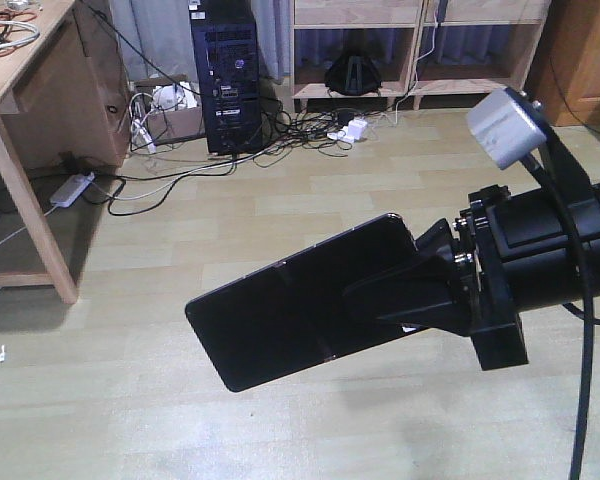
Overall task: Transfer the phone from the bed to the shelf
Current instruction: 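Carry the phone in the right gripper while driving across the room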
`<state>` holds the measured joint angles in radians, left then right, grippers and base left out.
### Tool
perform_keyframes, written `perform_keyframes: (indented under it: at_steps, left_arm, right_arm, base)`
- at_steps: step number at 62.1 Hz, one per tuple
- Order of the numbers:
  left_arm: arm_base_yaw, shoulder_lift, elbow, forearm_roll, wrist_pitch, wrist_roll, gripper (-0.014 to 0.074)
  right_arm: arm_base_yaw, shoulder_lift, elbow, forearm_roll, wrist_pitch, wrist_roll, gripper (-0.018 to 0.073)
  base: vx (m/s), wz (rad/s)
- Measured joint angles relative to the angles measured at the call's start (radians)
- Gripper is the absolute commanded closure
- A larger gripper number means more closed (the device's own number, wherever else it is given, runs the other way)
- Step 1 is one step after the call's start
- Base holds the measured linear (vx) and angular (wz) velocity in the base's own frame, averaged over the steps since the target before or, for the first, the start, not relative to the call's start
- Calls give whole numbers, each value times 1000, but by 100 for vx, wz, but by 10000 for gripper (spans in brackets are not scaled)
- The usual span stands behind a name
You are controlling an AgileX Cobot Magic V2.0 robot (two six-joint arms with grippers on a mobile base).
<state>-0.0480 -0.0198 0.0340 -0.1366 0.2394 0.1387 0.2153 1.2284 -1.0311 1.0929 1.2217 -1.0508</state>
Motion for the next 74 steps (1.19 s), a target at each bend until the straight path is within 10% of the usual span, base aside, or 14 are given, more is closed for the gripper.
perform_keyframes:
  at_steps: [74]
  left_arm:
    - [0, 0, 0, 0, 0, 0, 596]
  right_arm:
    - [0, 0, 0, 0, 0, 0, 561]
  base:
    - [20, -18]
